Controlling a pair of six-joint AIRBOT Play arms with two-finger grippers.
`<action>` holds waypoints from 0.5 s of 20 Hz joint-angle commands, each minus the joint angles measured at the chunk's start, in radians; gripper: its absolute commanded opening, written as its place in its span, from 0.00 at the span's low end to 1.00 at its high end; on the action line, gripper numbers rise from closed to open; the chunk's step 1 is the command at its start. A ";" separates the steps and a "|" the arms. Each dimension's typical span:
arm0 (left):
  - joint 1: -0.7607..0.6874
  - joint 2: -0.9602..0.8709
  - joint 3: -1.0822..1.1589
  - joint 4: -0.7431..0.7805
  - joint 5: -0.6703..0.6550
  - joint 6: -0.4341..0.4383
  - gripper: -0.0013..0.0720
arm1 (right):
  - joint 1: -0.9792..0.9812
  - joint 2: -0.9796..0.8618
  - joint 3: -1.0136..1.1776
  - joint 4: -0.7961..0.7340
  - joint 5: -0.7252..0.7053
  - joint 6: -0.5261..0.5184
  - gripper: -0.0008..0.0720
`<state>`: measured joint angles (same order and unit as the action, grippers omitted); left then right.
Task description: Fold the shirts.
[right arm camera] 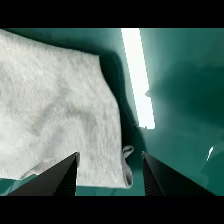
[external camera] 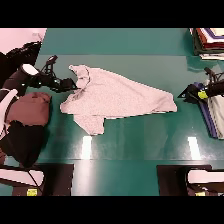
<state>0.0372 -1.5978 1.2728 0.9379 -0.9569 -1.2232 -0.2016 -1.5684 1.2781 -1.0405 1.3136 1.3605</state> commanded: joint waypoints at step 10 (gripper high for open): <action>-0.037 -0.069 0.030 0.001 0.006 -0.006 0.85 | 0.142 -0.261 0.206 0.002 -0.007 0.000 0.63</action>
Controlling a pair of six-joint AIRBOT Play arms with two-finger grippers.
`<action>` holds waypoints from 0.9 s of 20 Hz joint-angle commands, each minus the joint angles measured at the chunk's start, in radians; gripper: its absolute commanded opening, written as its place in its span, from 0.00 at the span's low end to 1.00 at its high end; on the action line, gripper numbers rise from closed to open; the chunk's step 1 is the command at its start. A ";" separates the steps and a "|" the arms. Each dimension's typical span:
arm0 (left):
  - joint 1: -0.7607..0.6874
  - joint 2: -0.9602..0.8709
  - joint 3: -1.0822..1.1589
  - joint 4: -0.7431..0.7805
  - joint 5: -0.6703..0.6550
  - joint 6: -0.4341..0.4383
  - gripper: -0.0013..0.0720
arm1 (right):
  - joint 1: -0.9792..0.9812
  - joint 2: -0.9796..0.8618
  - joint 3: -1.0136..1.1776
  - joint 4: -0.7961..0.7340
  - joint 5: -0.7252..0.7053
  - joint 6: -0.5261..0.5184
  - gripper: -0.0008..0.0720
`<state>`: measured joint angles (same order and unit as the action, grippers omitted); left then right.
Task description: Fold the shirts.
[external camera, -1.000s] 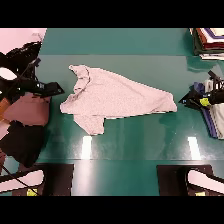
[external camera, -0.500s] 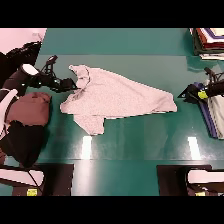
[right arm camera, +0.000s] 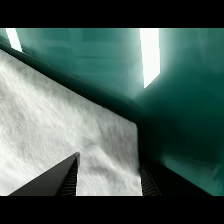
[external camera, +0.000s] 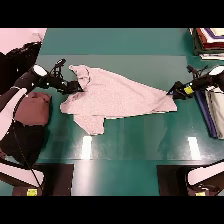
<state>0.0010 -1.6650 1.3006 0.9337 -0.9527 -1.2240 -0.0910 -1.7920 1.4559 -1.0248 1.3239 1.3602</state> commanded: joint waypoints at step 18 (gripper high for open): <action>0.000 0.691 0.433 0.118 0.014 -0.025 0.04 | 0.066 0.707 0.028 -0.023 -0.090 -0.088 0.03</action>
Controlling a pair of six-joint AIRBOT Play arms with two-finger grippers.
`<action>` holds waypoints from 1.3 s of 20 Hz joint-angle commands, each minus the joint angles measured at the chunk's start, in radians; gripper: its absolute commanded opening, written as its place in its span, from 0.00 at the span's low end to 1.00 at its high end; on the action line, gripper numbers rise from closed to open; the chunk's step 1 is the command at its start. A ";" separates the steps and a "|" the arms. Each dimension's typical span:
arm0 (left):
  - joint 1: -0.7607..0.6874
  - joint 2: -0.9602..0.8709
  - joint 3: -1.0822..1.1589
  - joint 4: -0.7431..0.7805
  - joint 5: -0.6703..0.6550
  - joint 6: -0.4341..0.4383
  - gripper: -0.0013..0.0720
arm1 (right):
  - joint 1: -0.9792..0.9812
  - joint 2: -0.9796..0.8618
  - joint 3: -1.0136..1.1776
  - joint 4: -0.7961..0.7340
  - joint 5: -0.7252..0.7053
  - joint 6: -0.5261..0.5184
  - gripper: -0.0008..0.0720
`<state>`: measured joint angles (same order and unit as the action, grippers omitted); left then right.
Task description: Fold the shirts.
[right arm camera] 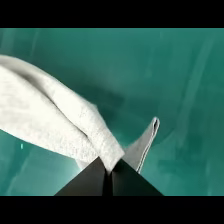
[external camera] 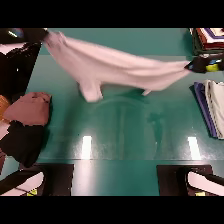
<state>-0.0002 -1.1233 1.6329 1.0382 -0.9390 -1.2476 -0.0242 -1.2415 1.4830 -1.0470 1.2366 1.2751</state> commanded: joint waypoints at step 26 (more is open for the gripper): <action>0.001 -0.247 -0.443 0.002 0.056 -0.056 0.05 | 0.000 -0.129 -0.380 0.008 -0.083 0.120 0.04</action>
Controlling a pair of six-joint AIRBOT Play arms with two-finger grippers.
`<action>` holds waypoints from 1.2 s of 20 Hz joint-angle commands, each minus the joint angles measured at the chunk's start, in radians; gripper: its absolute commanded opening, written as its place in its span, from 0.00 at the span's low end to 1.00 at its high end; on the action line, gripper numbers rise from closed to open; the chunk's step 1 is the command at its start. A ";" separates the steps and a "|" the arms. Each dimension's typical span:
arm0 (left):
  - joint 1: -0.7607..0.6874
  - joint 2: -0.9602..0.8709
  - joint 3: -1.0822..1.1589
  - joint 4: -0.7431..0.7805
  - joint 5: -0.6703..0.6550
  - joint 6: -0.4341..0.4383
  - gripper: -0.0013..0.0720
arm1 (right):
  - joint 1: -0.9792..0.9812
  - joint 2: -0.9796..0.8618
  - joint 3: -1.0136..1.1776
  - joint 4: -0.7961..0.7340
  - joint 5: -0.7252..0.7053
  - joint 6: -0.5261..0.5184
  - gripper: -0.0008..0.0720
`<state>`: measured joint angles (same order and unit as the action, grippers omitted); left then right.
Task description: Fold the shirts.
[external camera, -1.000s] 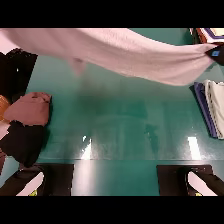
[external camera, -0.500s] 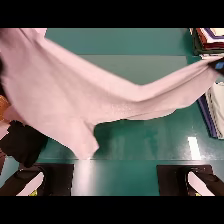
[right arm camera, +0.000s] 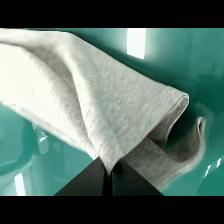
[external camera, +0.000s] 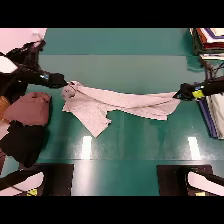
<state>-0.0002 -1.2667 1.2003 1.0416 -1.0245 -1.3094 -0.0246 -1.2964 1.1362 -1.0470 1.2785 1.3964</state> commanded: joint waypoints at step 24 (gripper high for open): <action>0.209 0.021 -0.482 -0.298 0.115 0.125 0.78 | -0.094 0.084 0.090 0.005 -0.067 -0.010 0.68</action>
<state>0.2077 -1.2175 0.7536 0.8051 -0.9493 -1.2129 -0.1383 -1.2167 1.2247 -1.0424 1.2068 1.3857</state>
